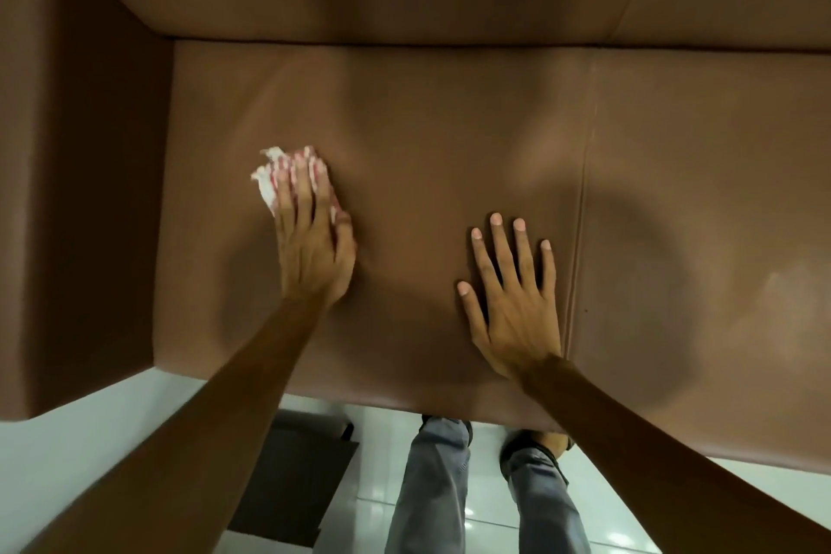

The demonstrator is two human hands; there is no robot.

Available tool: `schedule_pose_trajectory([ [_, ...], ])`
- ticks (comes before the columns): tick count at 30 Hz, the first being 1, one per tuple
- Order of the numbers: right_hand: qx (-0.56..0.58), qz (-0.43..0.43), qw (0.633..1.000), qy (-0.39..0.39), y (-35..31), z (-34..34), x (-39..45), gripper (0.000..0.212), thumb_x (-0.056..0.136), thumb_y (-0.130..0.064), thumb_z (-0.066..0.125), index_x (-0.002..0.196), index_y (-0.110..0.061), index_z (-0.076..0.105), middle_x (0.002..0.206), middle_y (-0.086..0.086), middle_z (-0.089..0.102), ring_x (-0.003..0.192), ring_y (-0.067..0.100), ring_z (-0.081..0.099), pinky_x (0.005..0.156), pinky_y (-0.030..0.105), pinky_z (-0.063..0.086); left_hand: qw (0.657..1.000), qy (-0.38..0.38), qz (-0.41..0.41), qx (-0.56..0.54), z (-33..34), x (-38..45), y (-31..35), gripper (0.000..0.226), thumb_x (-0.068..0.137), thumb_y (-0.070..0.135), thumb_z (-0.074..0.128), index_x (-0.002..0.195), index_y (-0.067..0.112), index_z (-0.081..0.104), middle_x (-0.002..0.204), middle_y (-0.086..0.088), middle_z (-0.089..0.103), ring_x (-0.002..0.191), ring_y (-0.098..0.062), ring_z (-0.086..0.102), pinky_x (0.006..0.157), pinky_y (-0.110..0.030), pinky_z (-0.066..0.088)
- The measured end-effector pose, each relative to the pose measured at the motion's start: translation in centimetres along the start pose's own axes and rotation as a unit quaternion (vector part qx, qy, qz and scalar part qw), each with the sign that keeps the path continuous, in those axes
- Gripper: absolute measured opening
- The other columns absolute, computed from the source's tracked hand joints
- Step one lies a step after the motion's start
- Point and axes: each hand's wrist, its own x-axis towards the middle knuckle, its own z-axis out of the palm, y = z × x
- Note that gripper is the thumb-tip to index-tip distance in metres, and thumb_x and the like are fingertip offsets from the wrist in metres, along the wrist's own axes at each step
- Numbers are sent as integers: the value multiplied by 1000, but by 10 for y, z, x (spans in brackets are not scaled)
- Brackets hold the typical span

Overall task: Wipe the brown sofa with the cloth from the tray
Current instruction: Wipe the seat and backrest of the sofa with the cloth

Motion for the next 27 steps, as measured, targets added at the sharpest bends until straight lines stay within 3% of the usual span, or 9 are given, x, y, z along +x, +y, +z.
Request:
schedule_pose_trajectory([
  [3, 14, 2, 1000, -2, -3, -4, 6, 73, 118, -54, 32, 182, -25, 11, 191, 3, -2, 177, 30, -2, 141, 62, -1, 999, -22, 11, -37, 8, 18, 48, 63, 108, 24, 40, 170, 10, 35, 181, -20, 23, 170, -46, 14, 137, -65, 12],
  [6, 19, 7, 1000, 2, -4, -12, 19, 70, 118, -48, 35, 181, -25, 16, 191, 3, 1, 177, 31, 0, 141, 65, 3, 989, -42, 131, -54, 22, -26, 71, 61, 114, 24, 40, 172, 12, 29, 184, -12, 17, 172, -36, 9, 138, -63, 14],
  [9, 23, 12, 1000, -2, -3, -16, 28, 68, 118, -46, 34, 181, -24, 18, 191, 3, 4, 177, 31, 1, 140, 66, 5, 976, -96, 185, -64, 27, -86, 52, 63, 113, 26, 36, 174, 15, 24, 185, -6, 14, 173, -32, 10, 135, -67, 21],
  [13, 23, 1, 1000, -9, 0, -16, 25, 69, 119, -45, 32, 182, -25, 14, 191, 2, 0, 177, 31, -3, 141, 64, 5, 981, -111, 150, -48, 15, -101, 19, 72, 106, 32, 34, 175, 16, 17, 186, -7, 10, 173, -33, 9, 133, -70, 22],
  [16, 19, 3, 1000, -12, 0, -14, 25, 69, 119, -46, 31, 182, -25, 11, 191, 2, -3, 177, 31, -4, 141, 65, 5, 996, -53, 67, -19, 9, -39, 21, 67, 112, 36, 33, 174, 16, 21, 185, -10, 12, 173, -31, 6, 136, -64, 18],
  [19, 8, 2, 1000, -6, -1, -11, 25, 69, 119, -46, 31, 182, -23, 12, 191, 4, -2, 177, 32, -3, 140, 66, 5, 999, 4, 36, 1, 17, 5, 61, 60, 117, 41, 34, 173, 20, 28, 184, -7, 20, 172, -30, 11, 138, -59, 17],
  [23, 11, -2, 1000, -9, -1, -13, 25, 69, 119, -46, 31, 182, -23, 14, 191, 4, -1, 177, 32, -2, 141, 65, 2, 992, 0, 122, -21, 32, -18, 90, 59, 117, 34, 35, 174, 21, 24, 185, -3, 16, 173, -28, 10, 138, -57, 19],
  [25, 9, 1, 1000, -14, -1, -14, 26, 69, 118, -46, 31, 181, -23, 15, 191, 4, 0, 177, 32, -2, 141, 65, 2, 980, -51, 188, -31, 34, -50, 74, 60, 118, 34, 30, 175, 20, 19, 186, -3, 11, 173, -29, 8, 138, -59, 21],
  [27, 7, 2, 1000, -11, -2, -14, 26, 69, 118, -47, 31, 182, -24, 14, 191, 3, 0, 177, 32, -2, 141, 65, 2, 977, -82, 197, -17, 30, -77, 48, 59, 118, 34, 28, 175, 22, 20, 185, -2, 12, 173, -30, 9, 136, -62, 23],
])
